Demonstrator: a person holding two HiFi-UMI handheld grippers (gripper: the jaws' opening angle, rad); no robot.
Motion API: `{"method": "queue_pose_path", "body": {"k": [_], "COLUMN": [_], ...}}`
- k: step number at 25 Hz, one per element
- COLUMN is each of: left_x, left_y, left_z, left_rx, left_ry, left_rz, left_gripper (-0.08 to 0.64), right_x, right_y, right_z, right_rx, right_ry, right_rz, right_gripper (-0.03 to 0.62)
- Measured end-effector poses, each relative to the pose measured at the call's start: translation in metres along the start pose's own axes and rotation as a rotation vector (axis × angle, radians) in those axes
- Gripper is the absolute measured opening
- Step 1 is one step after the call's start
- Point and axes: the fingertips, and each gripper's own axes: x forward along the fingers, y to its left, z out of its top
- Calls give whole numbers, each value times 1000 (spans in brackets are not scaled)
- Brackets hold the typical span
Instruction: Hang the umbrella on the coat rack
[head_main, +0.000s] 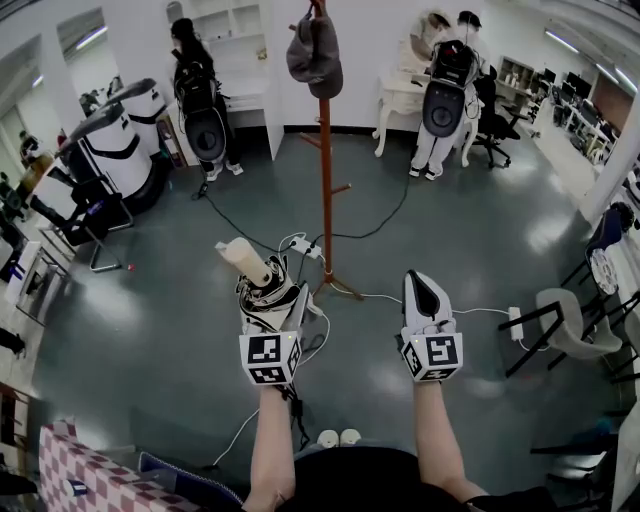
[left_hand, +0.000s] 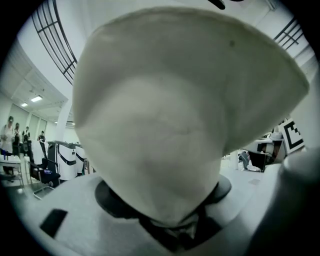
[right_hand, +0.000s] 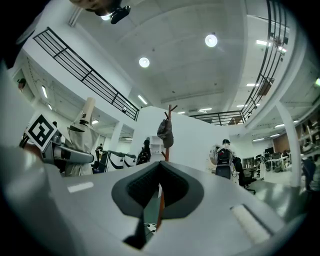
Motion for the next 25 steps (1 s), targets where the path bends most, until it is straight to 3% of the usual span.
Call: {"method": "queue_pose_path", "body": {"k": [25], "left_x": [34], "left_y": [21], "left_z": [-11], "left_rx": [-16], "left_ry": [-2], "left_rz": [-65], "left_gripper": [316], "right_x": [34], "right_y": [5], "right_z": [-19], "right_rx": [9], "right_ry": [-9], "right_rz": [-23], "right_gripper": [-8]}}
